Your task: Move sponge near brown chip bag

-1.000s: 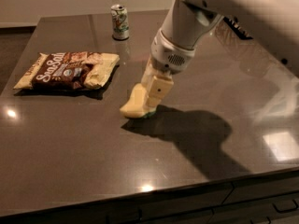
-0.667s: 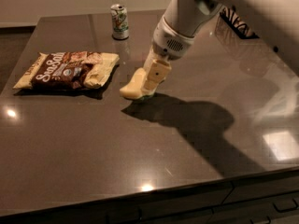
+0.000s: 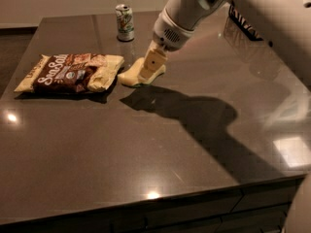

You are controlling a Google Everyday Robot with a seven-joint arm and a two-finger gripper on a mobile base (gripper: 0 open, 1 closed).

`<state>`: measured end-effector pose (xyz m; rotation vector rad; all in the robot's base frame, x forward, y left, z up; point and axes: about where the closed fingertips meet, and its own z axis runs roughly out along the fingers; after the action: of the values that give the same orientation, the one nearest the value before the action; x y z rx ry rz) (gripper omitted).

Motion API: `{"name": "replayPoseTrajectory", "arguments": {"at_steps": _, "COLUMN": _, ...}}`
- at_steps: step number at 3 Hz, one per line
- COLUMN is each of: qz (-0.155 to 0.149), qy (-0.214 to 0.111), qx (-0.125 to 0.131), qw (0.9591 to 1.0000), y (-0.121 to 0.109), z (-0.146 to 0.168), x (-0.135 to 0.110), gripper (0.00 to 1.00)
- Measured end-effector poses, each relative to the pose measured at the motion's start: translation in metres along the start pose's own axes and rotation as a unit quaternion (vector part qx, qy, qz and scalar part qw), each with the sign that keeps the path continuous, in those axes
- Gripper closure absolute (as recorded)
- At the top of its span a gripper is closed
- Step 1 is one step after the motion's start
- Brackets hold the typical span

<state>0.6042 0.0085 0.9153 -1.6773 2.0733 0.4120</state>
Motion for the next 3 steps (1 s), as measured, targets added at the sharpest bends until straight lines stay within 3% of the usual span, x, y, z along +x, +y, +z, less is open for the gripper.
{"name": "replayPoseTrajectory", "arguments": {"at_steps": 1, "qz": 0.024, "qy": -0.016, "qx": -0.004, "qw": 0.9996, "y": 0.002, "z": 0.012, "x": -0.014, "gripper": 0.51}}
{"name": "replayPoseTrajectory", "arguments": {"at_steps": 3, "qz": 0.029, "qy": -0.022, "qx": -0.011, "qw": 0.9993, "y": 0.008, "z": 0.022, "x": -0.024, "gripper": 0.05}}
